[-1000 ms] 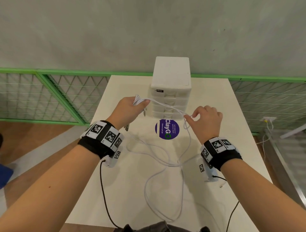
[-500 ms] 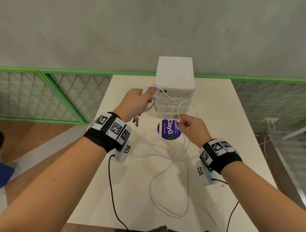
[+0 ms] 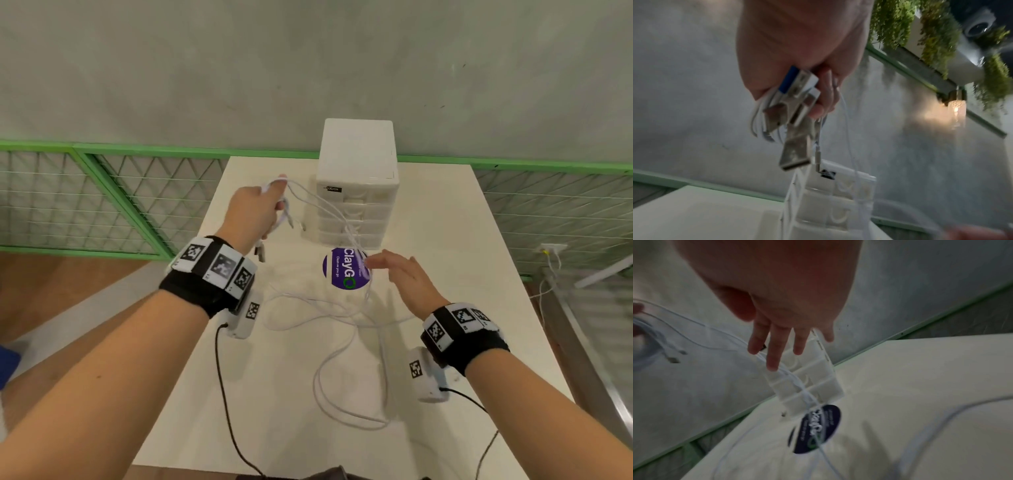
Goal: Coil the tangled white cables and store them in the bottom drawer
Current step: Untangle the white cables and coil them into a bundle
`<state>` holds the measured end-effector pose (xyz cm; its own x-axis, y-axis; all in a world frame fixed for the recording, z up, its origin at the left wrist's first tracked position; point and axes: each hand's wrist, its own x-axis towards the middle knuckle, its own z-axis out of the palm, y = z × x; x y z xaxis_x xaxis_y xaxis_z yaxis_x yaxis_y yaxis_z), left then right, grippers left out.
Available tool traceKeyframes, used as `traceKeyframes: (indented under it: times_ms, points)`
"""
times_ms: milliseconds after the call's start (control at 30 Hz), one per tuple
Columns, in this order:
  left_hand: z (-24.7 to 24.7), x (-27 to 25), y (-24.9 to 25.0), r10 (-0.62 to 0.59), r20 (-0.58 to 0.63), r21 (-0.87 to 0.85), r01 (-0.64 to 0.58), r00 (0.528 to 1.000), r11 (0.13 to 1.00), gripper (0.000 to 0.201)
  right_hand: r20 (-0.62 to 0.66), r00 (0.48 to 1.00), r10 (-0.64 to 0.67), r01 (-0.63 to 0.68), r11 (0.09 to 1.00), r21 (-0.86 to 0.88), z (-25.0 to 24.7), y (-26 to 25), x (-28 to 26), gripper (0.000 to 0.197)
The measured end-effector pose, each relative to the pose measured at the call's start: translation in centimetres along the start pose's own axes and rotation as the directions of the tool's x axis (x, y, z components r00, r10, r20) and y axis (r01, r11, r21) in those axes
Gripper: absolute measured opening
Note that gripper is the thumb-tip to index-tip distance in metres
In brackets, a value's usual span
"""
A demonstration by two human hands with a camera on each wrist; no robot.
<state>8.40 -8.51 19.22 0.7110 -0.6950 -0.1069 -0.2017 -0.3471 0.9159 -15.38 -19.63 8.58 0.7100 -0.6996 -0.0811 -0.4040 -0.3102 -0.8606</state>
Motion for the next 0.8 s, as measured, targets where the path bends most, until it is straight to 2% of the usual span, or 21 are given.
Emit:
traceKeyframes:
  times_ms: [67,100,167,233,367,433,533,633,733,800]
  points:
    - [1.3,-0.8,0.8,0.009,0.048,0.008,-0.009,0.999,1.000,0.052,-0.107,0.994,-0.008,0.013,0.999,0.044,0.1,-1.5,0.4,0.043]
    - [1.9,-1.2,1.2,0.013,0.072,0.004,-0.014,0.997,1.000,0.050,-0.132,0.991,0.004,-0.001,1.000,0.026,0.3,-2.3,0.7,0.051]
    - [3.0,-1.7,1.8,0.028,0.130,-0.014,-0.026,0.991,1.000,0.048,-0.147,0.989,0.018,-0.035,0.992,-0.118,0.9,-3.6,1.4,0.067]
    - [3.7,-2.3,2.4,0.039,0.192,-0.020,-0.036,0.981,0.999,0.047,-0.129,0.991,0.031,-0.064,0.963,-0.263,1.8,-4.9,2.2,0.070]
    - [4.2,-3.6,3.8,0.065,0.308,-0.004,-0.067,0.949,0.998,0.044,-0.035,0.993,0.109,-0.115,0.941,-0.318,3.6,-6.3,3.3,0.067]
    - [3.9,-4.0,4.4,0.093,0.337,0.016,-0.105,0.937,0.994,0.044,-0.057,0.988,0.144,-0.155,0.939,-0.307,3.6,-6.0,3.7,0.066]
    - [3.2,-4.4,4.9,0.121,0.378,0.023,-0.141,0.918,0.990,0.042,-0.163,0.970,0.179,-0.219,0.934,-0.282,3.3,-4.8,4.3,0.063]
    - [2.5,-4.5,4.6,0.116,0.389,0.055,-0.148,0.914,0.987,0.037,-0.264,0.956,0.130,-0.179,0.969,-0.168,3.1,-3.8,4.6,0.043]
    - [1.8,-4.2,3.9,0.108,0.351,0.025,-0.124,0.930,0.992,0.034,-0.232,0.970,0.071,-0.091,0.993,-0.074,2.9,-3.5,4.0,0.024]
    - [0.9,-3.7,3.5,0.109,0.284,-0.062,-0.095,0.953,0.994,0.036,-0.156,0.988,0.001,-0.013,0.997,-0.079,3.1,-2.6,2.7,0.028]
